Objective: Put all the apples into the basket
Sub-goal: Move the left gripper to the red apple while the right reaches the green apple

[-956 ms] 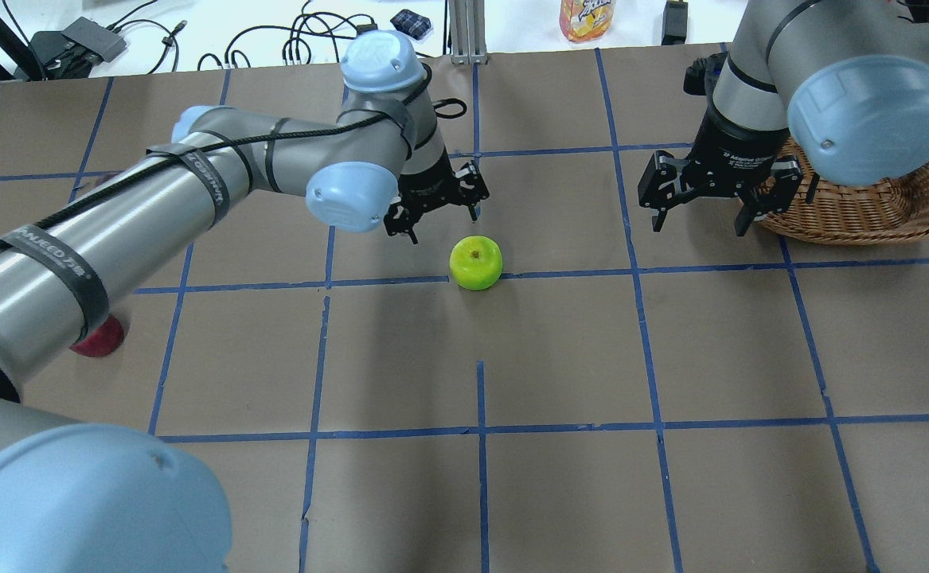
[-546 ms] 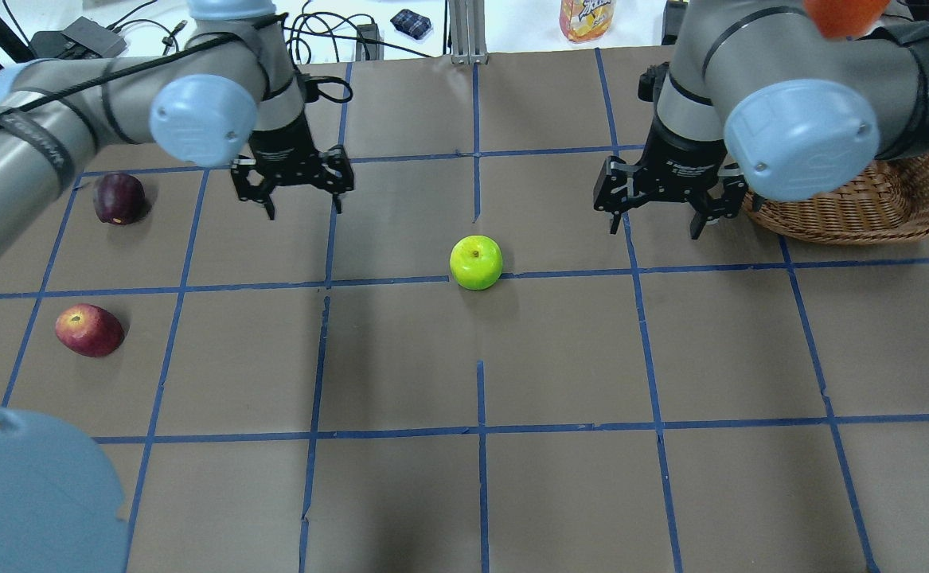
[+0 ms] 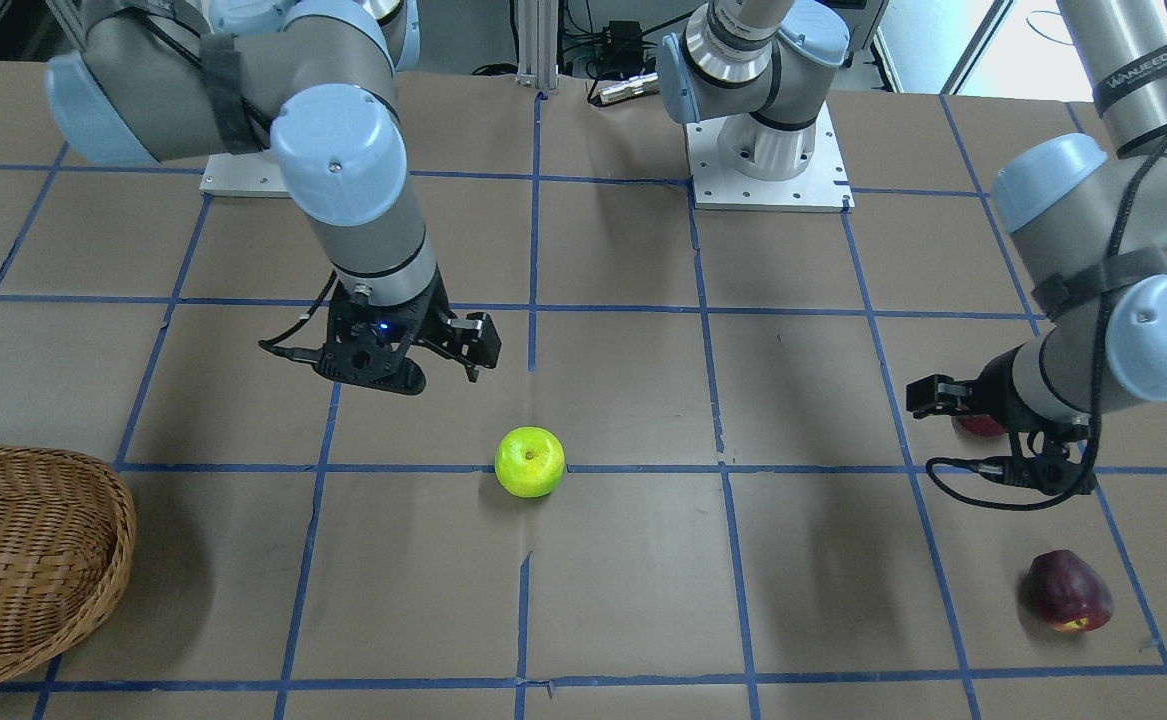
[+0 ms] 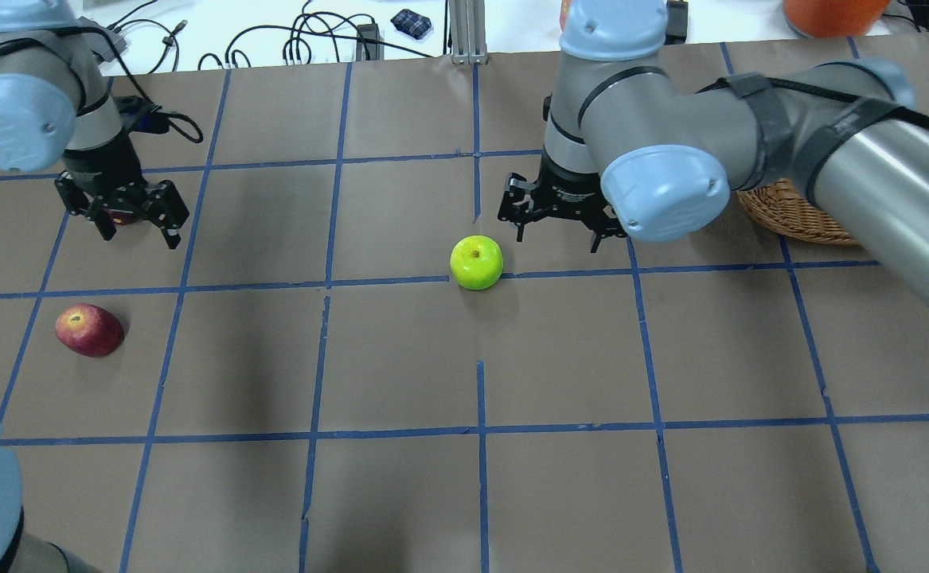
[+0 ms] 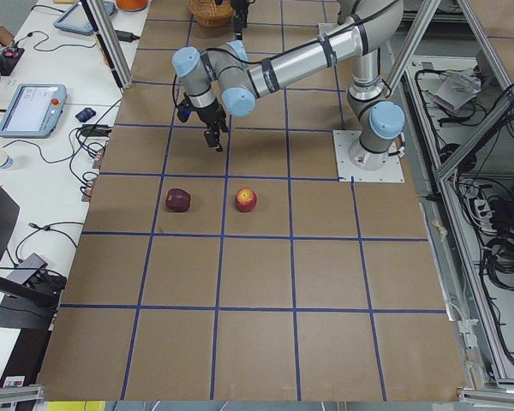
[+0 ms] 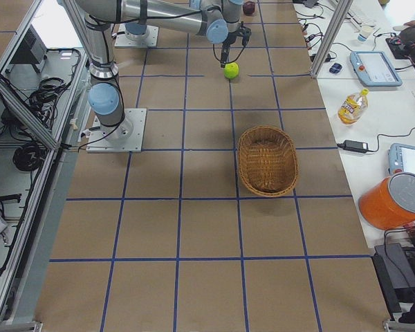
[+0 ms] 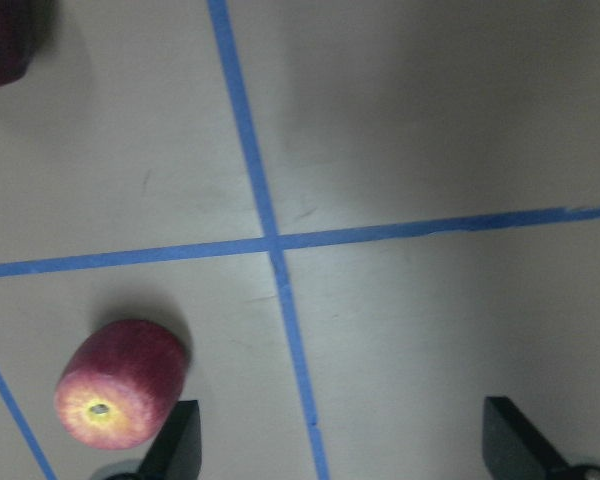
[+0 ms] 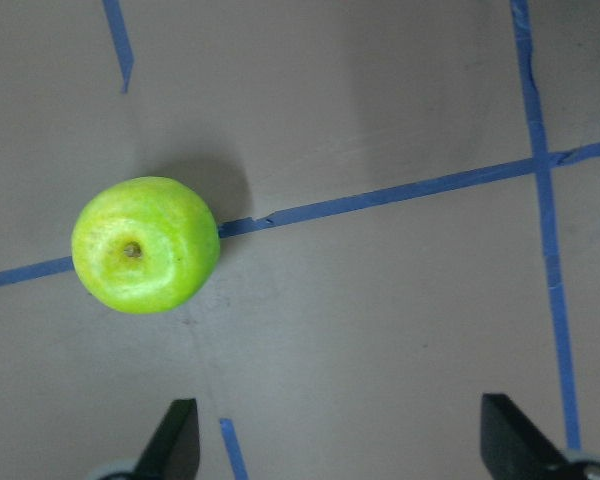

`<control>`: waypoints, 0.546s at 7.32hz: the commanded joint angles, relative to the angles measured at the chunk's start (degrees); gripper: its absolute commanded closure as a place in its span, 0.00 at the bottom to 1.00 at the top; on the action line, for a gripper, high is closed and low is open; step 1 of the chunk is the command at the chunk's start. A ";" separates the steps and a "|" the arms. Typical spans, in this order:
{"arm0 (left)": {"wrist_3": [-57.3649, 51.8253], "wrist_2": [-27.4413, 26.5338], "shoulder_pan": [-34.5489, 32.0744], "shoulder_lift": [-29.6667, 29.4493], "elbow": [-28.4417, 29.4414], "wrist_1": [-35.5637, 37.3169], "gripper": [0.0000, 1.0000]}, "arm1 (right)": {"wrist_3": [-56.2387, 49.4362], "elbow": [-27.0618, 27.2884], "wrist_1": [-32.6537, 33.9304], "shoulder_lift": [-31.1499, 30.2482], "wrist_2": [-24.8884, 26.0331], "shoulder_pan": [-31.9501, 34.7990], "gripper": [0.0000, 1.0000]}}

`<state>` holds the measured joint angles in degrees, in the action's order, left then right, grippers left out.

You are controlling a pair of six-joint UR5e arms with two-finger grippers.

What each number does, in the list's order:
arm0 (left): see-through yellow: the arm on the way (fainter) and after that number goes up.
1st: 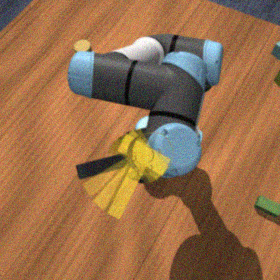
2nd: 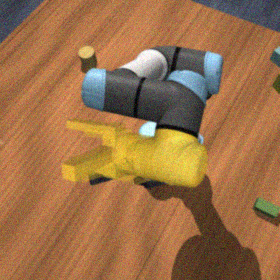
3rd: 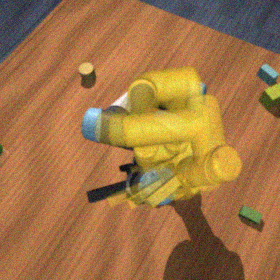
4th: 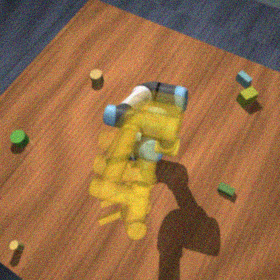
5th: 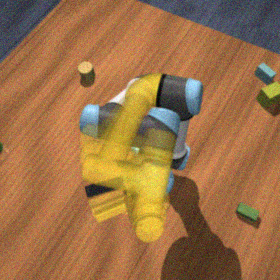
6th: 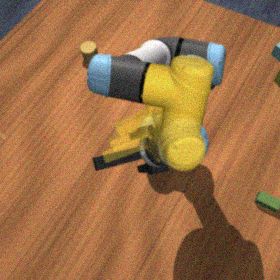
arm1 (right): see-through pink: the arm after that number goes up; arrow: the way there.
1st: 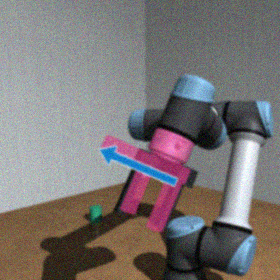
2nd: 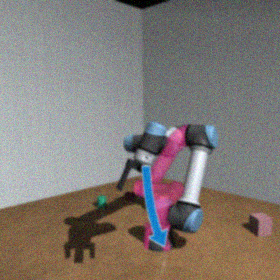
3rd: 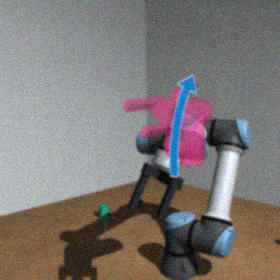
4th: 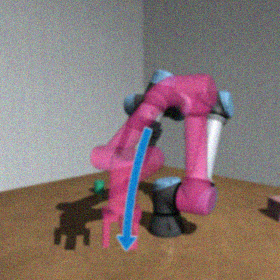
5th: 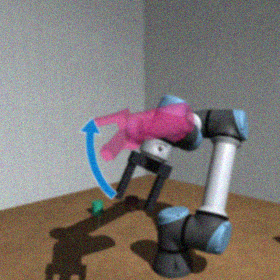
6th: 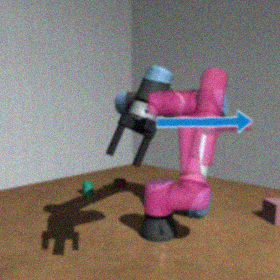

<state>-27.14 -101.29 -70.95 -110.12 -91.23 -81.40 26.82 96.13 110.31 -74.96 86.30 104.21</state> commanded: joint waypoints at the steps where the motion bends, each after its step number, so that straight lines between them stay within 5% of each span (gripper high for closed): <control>1: -11.93 -0.48 7.65 -0.01 -7.16 12.14 0.00 | 8.04 -1.72 7.88 6.99 -0.35 4.57 0.00; 2: -17.89 -0.40 10.89 -0.10 -12.68 21.80 0.00 | 8.16 -5.21 7.38 9.72 -0.26 5.46 0.00; 4: -25.14 0.04 15.31 -0.10 -18.09 28.13 0.00 | 10.34 -7.00 7.89 14.82 0.09 7.04 0.00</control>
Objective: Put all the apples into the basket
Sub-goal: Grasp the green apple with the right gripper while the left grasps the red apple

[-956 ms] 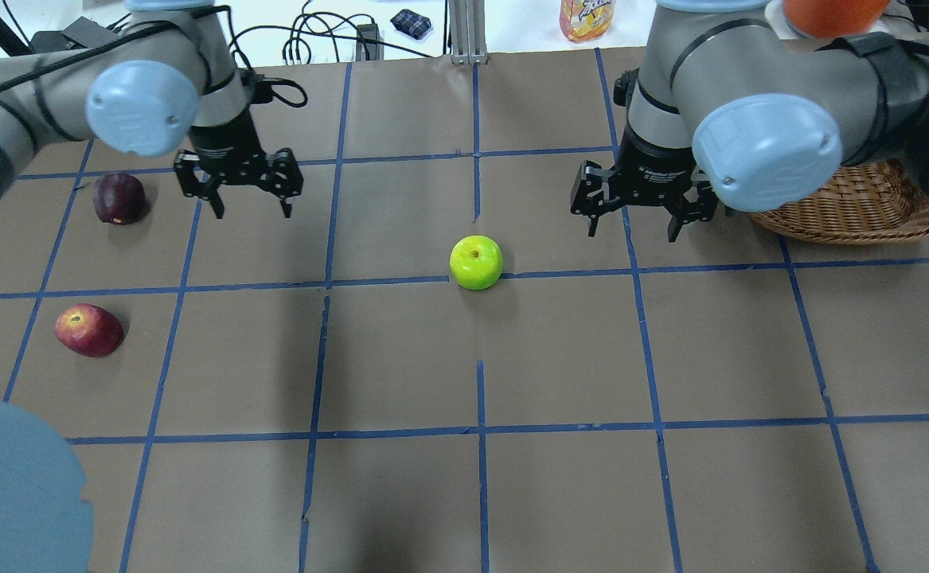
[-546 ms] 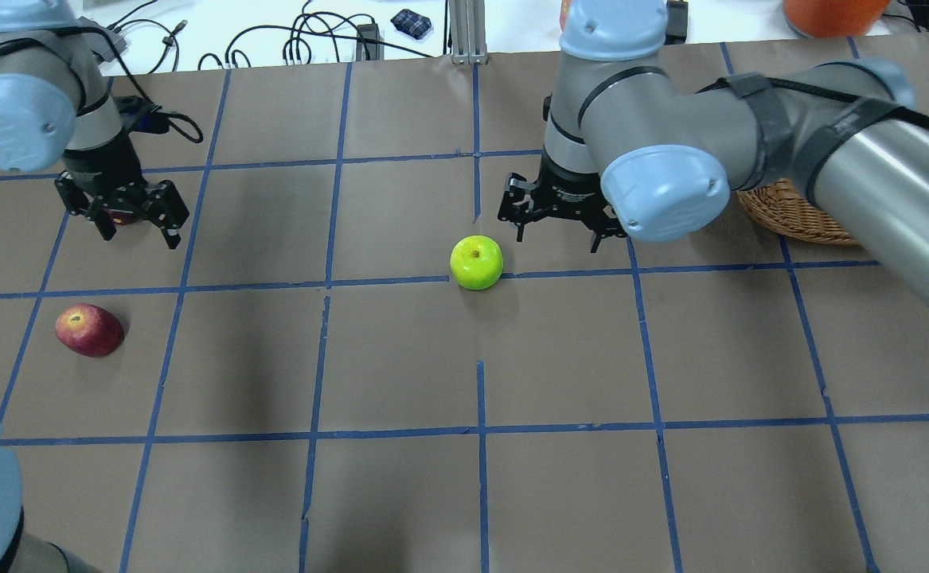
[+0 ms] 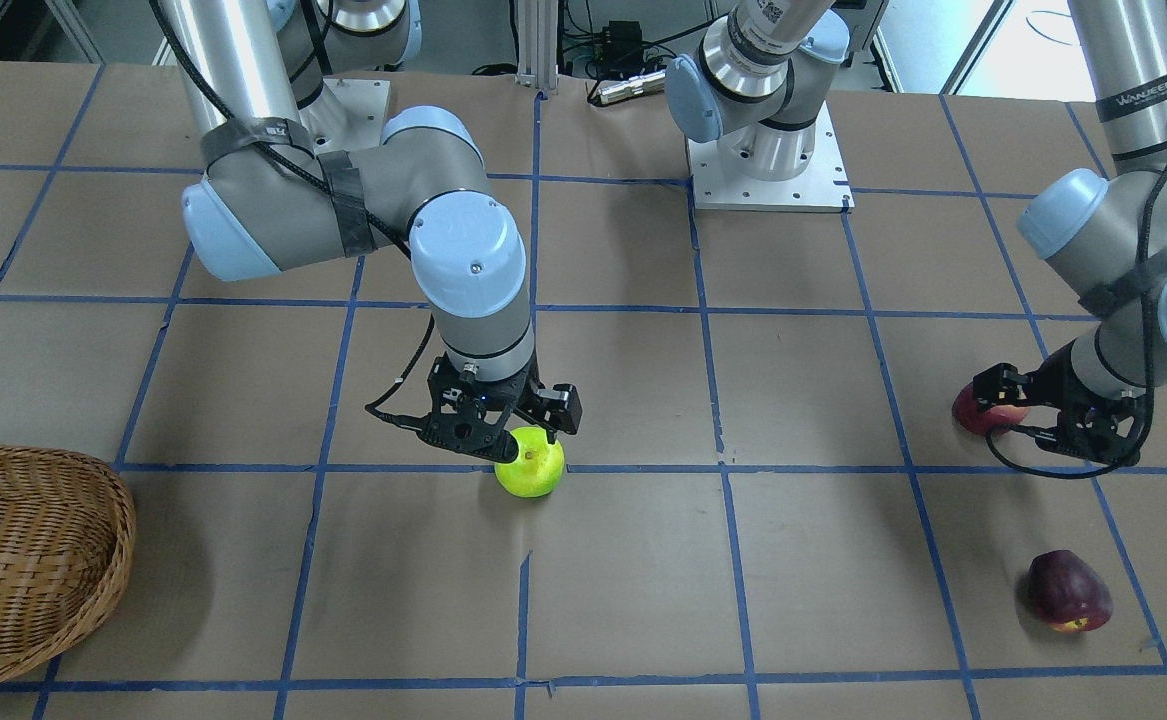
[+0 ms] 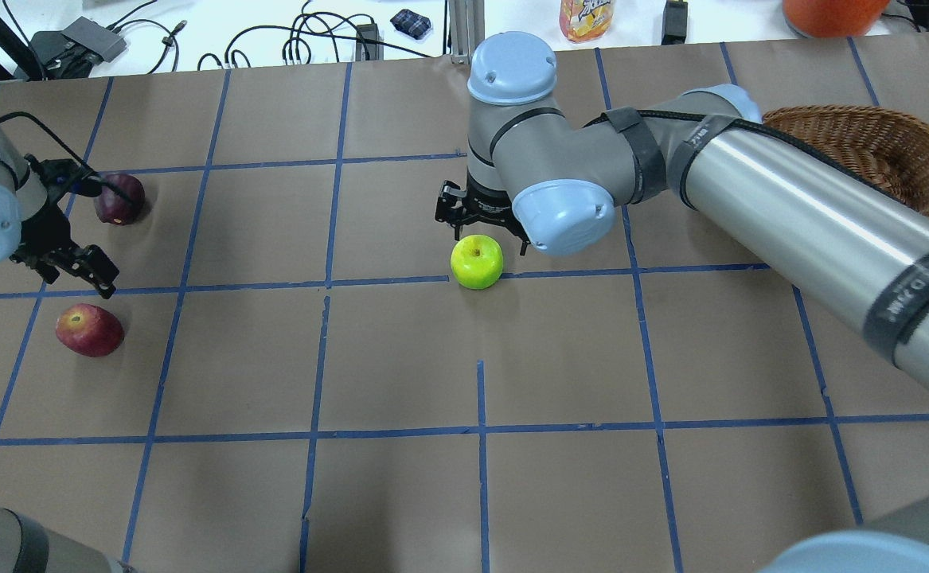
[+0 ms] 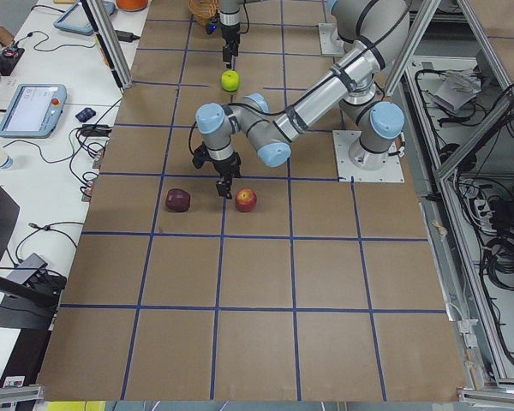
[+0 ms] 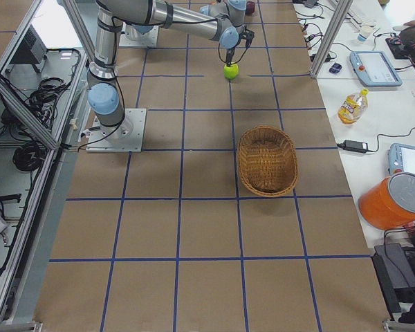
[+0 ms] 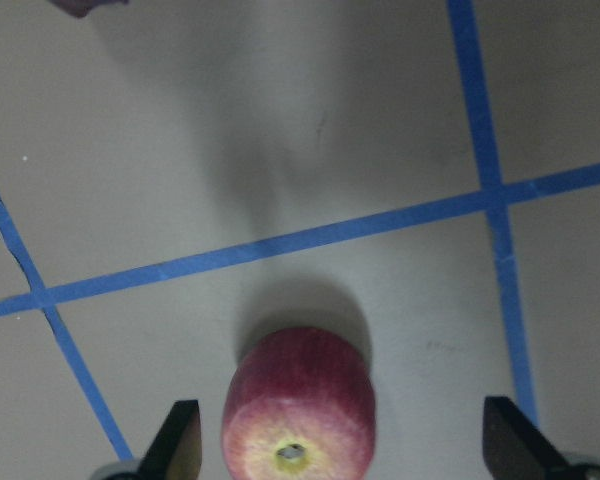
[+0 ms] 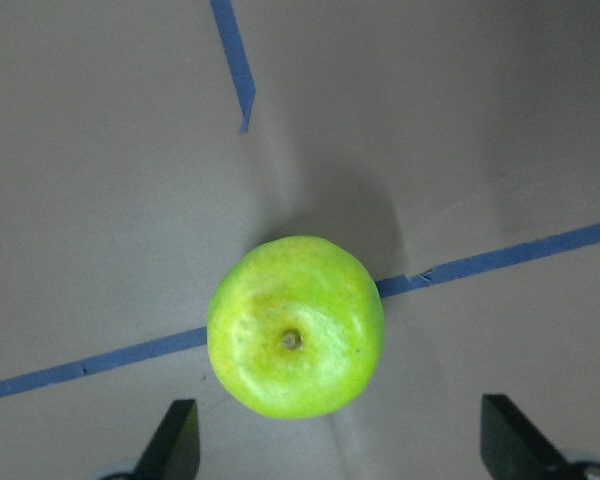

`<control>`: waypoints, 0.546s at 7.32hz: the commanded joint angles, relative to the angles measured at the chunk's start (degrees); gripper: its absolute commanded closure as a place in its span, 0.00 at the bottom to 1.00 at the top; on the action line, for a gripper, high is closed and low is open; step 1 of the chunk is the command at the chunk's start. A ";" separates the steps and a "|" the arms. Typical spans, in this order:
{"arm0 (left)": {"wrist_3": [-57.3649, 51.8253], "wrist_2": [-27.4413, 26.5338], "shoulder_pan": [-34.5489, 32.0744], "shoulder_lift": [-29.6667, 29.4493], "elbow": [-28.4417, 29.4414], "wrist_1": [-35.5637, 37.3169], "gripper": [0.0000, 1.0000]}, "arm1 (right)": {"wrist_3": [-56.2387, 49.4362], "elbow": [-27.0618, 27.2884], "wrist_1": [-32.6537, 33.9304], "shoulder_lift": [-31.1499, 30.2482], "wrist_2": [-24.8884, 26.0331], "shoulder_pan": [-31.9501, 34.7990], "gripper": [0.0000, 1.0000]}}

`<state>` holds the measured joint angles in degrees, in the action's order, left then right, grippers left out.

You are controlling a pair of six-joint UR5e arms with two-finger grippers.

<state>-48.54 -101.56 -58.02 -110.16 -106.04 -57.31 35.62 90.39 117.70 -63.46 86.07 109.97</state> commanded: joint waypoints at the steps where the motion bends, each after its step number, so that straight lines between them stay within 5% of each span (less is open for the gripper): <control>1: -3.32 0.66 2.39 -0.32 -3.47 3.79 0.00 | 1.90 -1.27 0.69 4.48 0.07 1.82 0.00; 4: -1.03 3.03 2.65 -1.29 -3.56 3.26 0.00 | 1.91 -1.36 1.04 6.77 0.77 1.82 0.00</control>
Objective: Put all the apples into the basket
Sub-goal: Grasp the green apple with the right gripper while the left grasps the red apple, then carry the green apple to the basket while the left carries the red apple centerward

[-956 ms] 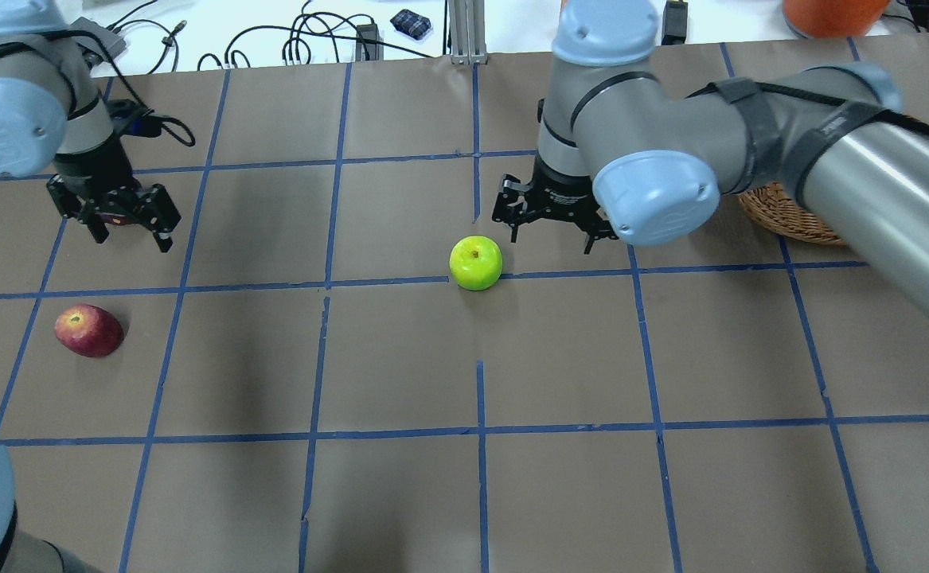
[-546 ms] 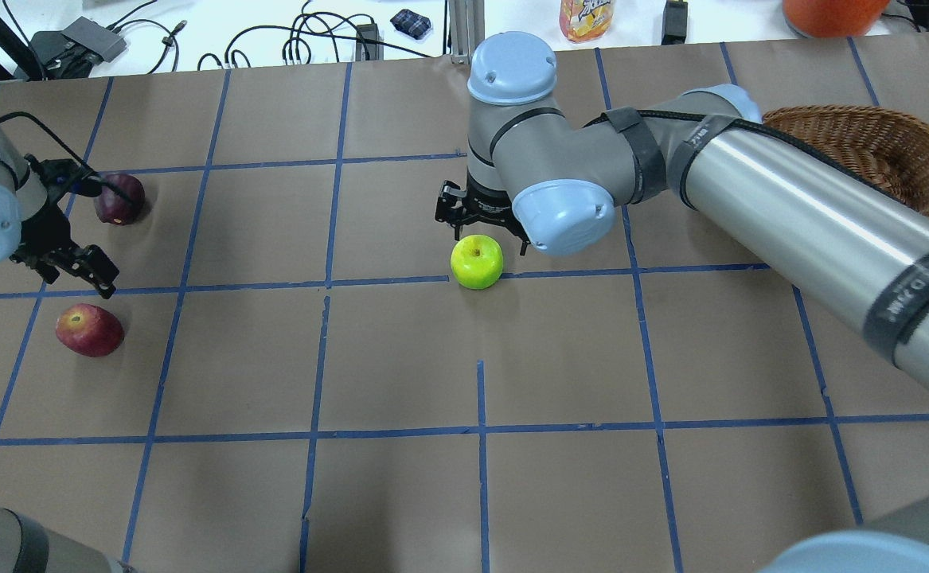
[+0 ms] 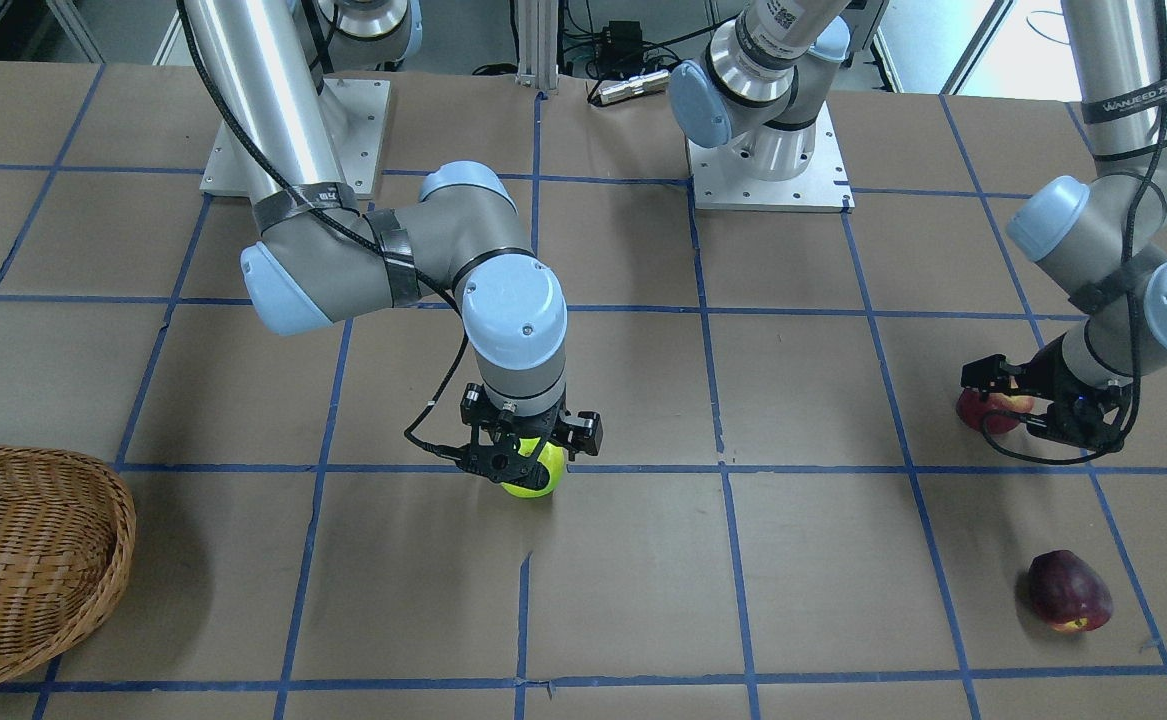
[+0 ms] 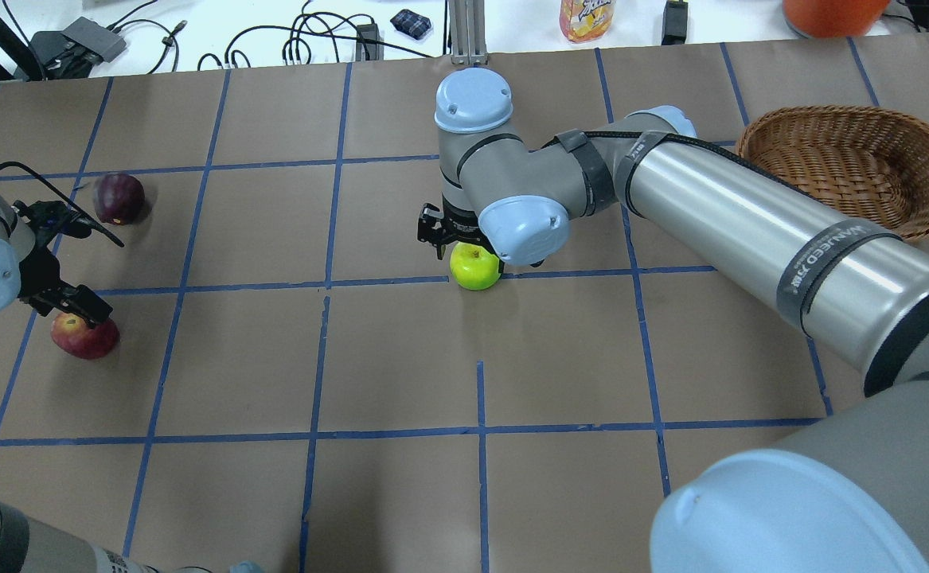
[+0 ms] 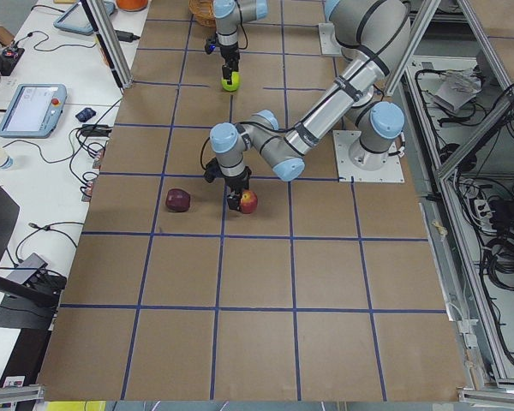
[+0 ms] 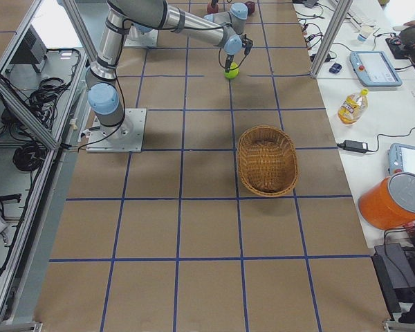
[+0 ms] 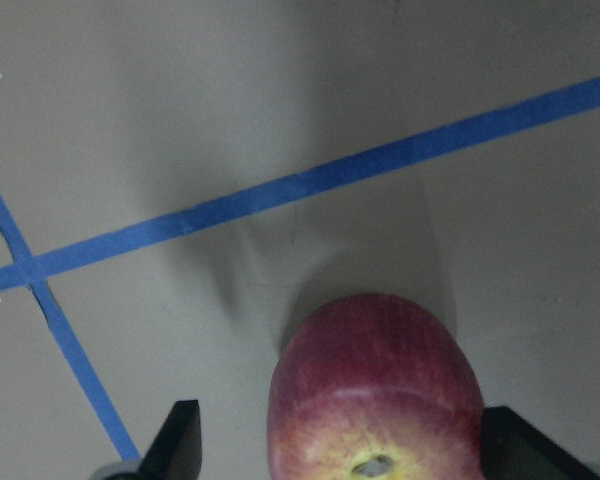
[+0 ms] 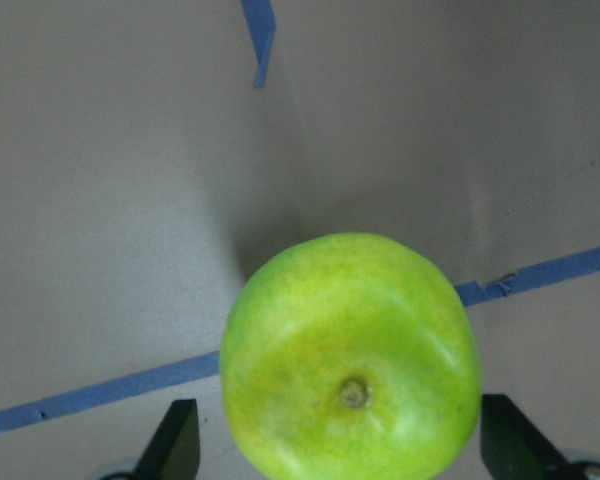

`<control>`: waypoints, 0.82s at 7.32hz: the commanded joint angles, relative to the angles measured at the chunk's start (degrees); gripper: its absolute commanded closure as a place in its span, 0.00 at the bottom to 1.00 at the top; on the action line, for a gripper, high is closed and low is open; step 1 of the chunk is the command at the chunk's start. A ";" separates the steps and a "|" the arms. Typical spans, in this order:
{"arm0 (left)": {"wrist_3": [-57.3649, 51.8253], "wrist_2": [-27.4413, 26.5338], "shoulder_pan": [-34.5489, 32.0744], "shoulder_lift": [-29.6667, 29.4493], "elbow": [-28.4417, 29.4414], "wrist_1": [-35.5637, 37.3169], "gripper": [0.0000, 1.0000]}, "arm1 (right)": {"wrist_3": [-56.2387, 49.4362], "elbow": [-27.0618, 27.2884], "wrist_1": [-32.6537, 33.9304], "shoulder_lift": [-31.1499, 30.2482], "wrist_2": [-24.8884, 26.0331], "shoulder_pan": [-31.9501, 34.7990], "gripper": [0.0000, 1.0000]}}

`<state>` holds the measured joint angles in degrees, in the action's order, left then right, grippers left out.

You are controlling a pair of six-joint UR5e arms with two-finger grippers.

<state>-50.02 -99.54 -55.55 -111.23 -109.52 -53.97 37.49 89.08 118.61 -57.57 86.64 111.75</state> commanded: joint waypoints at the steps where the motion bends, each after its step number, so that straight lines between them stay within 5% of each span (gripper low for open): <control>1: 1.67 1.36 0.35 -0.22 -0.34 -0.95 0.00 | -0.05 -0.23 0.13 1.49 0.37 -0.04 0.00; 2: 2.72 3.80 0.79 -0.22 -1.13 -1.22 0.00 | 0.13 -0.58 0.22 2.54 0.20 -0.48 0.13; 4: 2.12 3.65 1.05 -0.39 -2.80 0.01 0.09 | 0.30 -3.81 -1.00 3.33 0.29 -0.57 1.00; 5: 2.21 3.56 0.71 -0.22 -2.80 -0.08 0.49 | 1.35 -4.09 -2.05 2.99 0.20 -0.83 1.00; 6: 2.99 3.30 0.18 0.22 -2.20 -0.95 0.69 | 1.80 -4.44 -5.20 1.59 0.55 -1.88 1.00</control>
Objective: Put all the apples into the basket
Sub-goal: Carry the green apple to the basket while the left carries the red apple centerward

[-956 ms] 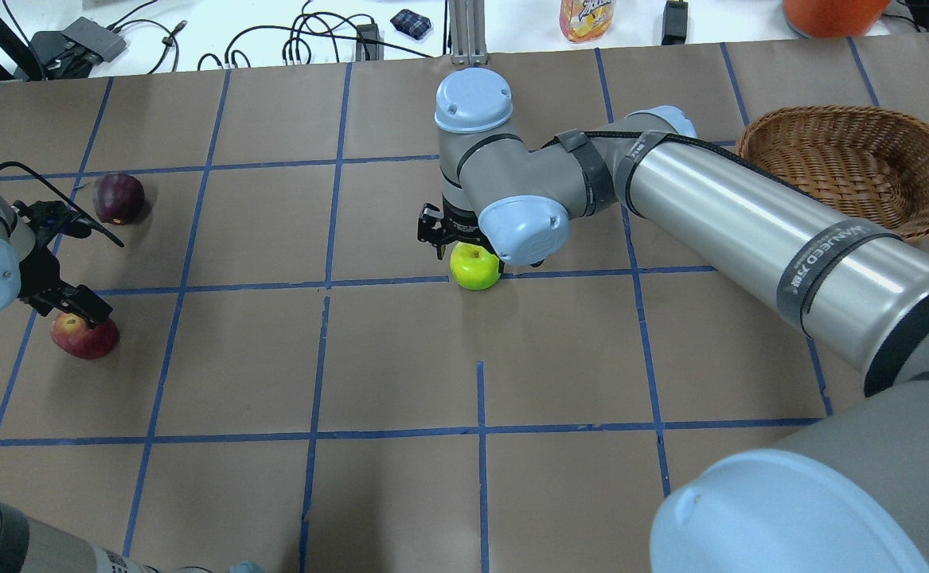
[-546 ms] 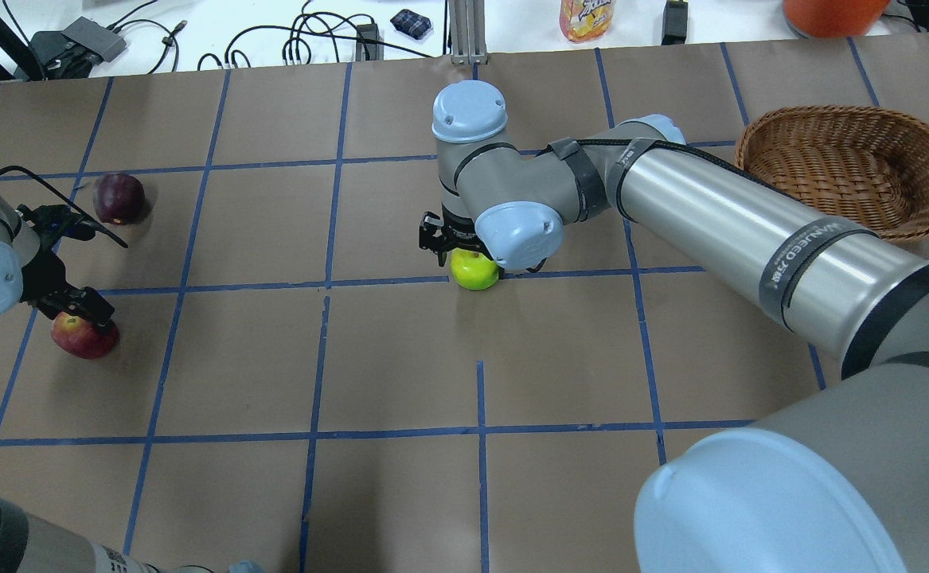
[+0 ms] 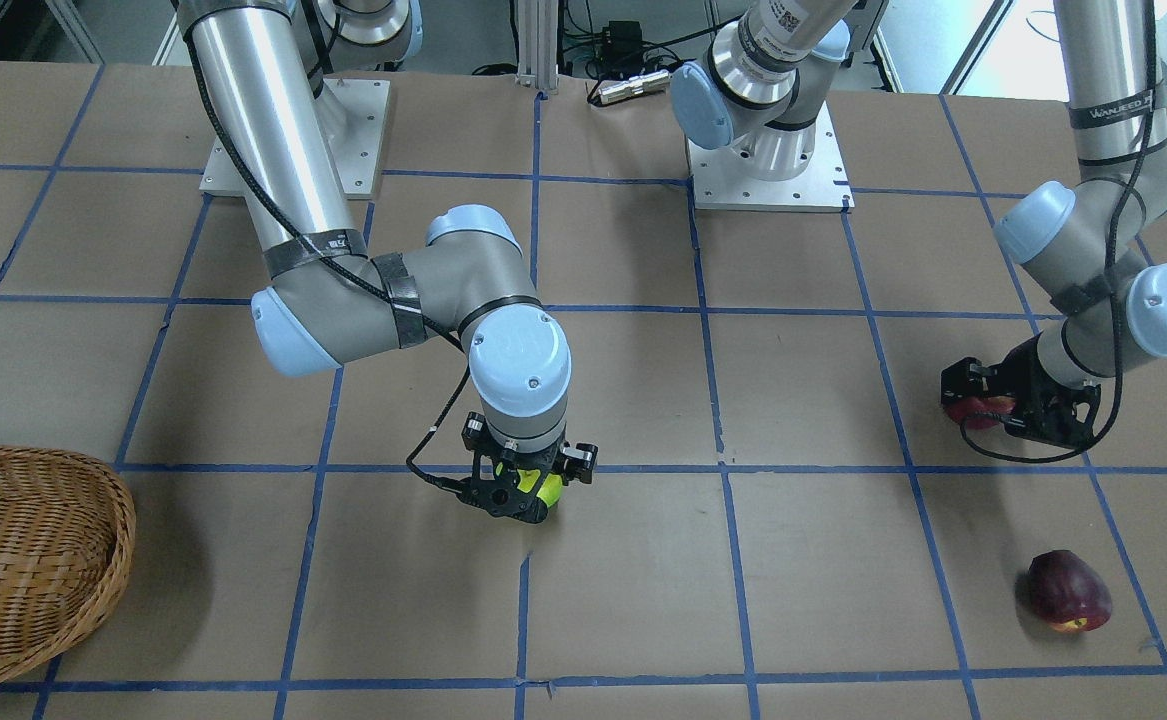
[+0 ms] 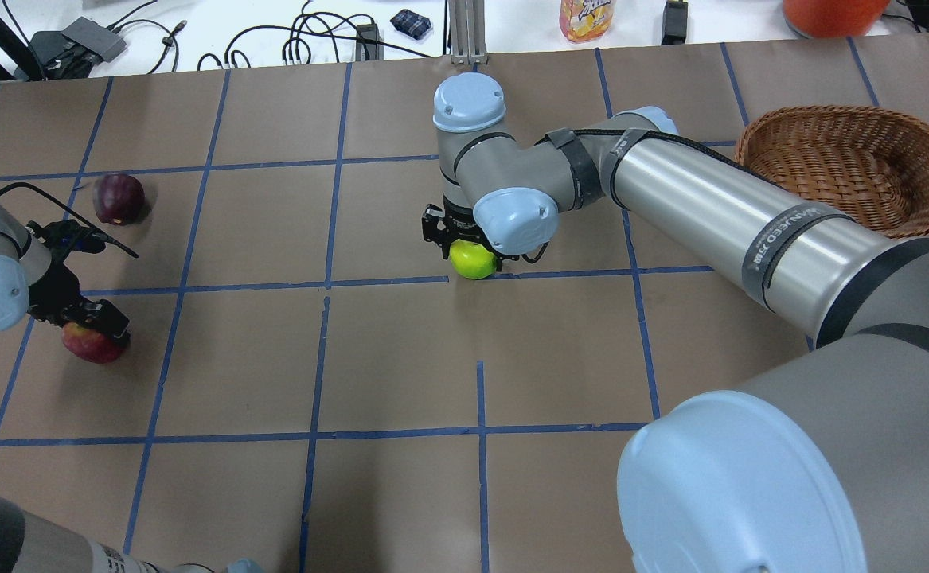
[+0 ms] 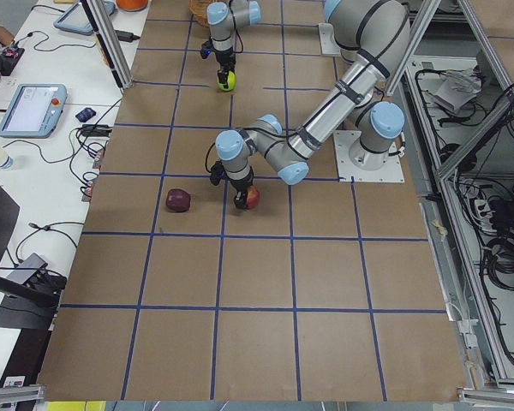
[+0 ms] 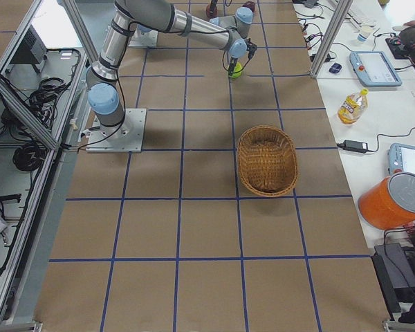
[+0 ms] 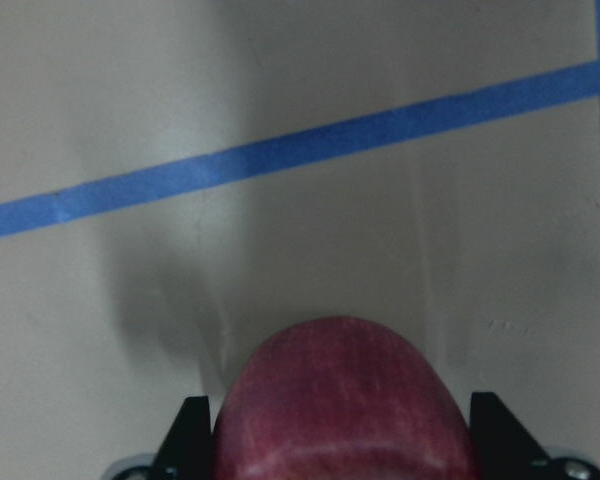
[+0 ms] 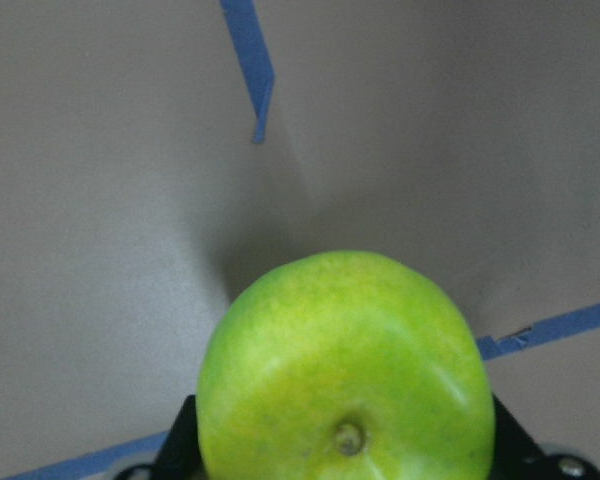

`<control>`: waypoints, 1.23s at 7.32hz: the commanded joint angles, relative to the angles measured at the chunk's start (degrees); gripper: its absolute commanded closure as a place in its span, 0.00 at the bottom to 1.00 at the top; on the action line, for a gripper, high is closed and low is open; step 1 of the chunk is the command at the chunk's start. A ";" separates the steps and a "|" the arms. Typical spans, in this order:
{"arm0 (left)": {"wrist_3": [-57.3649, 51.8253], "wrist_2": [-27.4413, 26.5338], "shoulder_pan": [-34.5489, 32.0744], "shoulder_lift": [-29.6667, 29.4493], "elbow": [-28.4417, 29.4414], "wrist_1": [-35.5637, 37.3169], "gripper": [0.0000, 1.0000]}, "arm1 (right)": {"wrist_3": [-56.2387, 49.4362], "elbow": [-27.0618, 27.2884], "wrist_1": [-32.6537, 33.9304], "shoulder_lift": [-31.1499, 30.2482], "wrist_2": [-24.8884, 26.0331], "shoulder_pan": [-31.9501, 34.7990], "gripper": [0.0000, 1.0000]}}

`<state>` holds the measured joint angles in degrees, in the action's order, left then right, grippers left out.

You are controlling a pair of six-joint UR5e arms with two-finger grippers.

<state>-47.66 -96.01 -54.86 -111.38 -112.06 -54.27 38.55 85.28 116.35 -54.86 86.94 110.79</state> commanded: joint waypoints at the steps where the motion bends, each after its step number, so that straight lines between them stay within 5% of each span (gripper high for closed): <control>1: 9.77 -1.45 -2.17 0.29 2.01 -2.92 0.69 | 0.56 -2.21 -8.72 -4.52 0.25 -3.80 1.00; 3: 29.00 -1.03 -12.66 2.21 7.71 -12.31 0.69 | -5.89 -5.55 -20.68 -9.81 0.86 -15.20 1.00; 5: 49.50 2.72 -24.72 2.66 12.37 -16.82 0.69 | -19.32 -6.09 -26.07 -12.98 9.18 -24.01 1.00; 9: 84.83 12.21 -42.40 -3.38 17.14 -8.45 0.69 | -44.32 -6.00 -17.69 -9.58 16.13 -39.58 1.00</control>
<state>25.71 -87.89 -91.76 -112.50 -95.90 -67.59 0.56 79.02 94.26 -66.16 100.33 75.06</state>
